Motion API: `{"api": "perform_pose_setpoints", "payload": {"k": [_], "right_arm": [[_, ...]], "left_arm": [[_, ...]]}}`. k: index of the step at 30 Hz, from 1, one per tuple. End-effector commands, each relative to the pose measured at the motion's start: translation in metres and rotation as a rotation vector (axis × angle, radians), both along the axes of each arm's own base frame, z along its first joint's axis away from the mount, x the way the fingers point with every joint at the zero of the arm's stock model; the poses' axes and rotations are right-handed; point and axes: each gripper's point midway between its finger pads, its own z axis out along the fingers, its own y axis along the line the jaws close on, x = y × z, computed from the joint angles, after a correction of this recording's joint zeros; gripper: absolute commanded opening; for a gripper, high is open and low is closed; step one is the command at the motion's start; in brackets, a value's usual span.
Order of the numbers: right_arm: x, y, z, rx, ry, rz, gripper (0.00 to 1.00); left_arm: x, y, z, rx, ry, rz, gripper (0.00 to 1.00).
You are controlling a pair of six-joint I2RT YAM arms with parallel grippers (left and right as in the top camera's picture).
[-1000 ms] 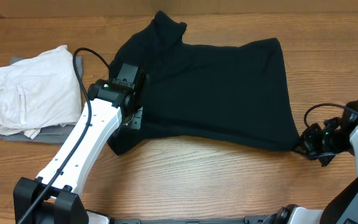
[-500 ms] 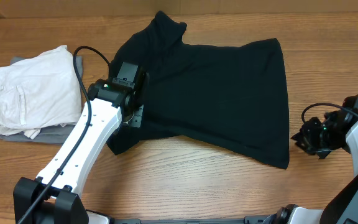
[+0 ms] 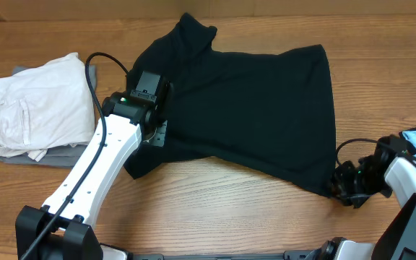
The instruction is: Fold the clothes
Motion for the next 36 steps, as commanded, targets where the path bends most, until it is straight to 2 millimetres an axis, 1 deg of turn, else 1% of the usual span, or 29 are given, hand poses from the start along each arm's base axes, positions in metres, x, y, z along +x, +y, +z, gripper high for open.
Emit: {"api": "perform_pose_setpoints", "payload": {"k": [1, 2, 4, 9, 11, 14, 19, 23, 24, 25, 27, 29, 31, 33, 34, 36], "right_arm": [[0.003, 0.01, 0.001, 0.048, -0.028, -0.014, 0.05], [0.006, 0.009, 0.004, 0.052, -0.039, -0.014, 0.04], [0.014, 0.008, 0.01, 0.057, -0.06, -0.015, 0.04], [0.04, -0.004, 0.036, 0.037, -0.117, -0.003, 0.04], [0.048, -0.008, 0.044, 0.025, -0.141, -0.003, 0.04], [0.061, -0.01, 0.048, 0.025, -0.195, -0.009, 0.06], [0.084, -0.021, 0.049, -0.012, -0.28, -0.05, 0.09], [0.094, -0.027, 0.048, -0.034, -0.322, -0.071, 0.09], [0.097, -0.028, 0.049, -0.042, -0.337, -0.069, 0.11], [0.101, -0.03, 0.049, -0.05, -0.354, -0.063, 0.16], [0.102, -0.031, 0.05, -0.054, -0.361, -0.061, 0.49], [0.098, -0.029, 0.049, -0.052, -0.353, -0.038, 0.52], [0.092, -0.026, 0.047, -0.044, -0.333, -0.015, 0.52], [0.081, -0.024, 0.044, -0.04, -0.29, -0.001, 0.51], [0.075, -0.025, 0.042, -0.05, -0.261, 0.0, 0.5], [0.063, -0.032, 0.036, -0.104, -0.196, 0.0, 0.5]], "left_arm": [[0.007, 0.003, 0.004, 0.019, -0.018, -0.002, 0.05], [0.007, 0.003, 0.004, 0.019, -0.017, -0.002, 0.05], [0.007, 0.003, 0.004, 0.019, -0.018, -0.002, 0.05], [0.007, 0.003, 0.004, 0.019, -0.018, -0.002, 0.05], [0.007, 0.003, 0.004, 0.019, -0.021, -0.002, 0.05], [0.008, 0.003, 0.004, 0.017, -0.024, -0.002, 0.05], [0.01, 0.002, 0.005, 0.015, -0.032, -0.002, 0.05], [0.01, 0.002, 0.005, 0.014, -0.031, -0.002, 0.05], [0.01, 0.002, 0.005, 0.014, -0.031, -0.001, 0.05], [0.01, 0.002, 0.005, 0.014, -0.031, -0.001, 0.05], [0.01, 0.002, 0.005, 0.014, -0.031, -0.002, 0.05], [0.01, 0.002, 0.005, 0.014, -0.031, -0.002, 0.05], [0.01, 0.002, 0.005, 0.014, -0.03, -0.002, 0.05], [0.01, 0.002, 0.005, 0.014, -0.03, -0.002, 0.05], [0.01, 0.002, 0.005, 0.014, -0.03, -0.002, 0.05], [0.01, 0.002, 0.005, 0.013, -0.03, -0.002, 0.05]]}}
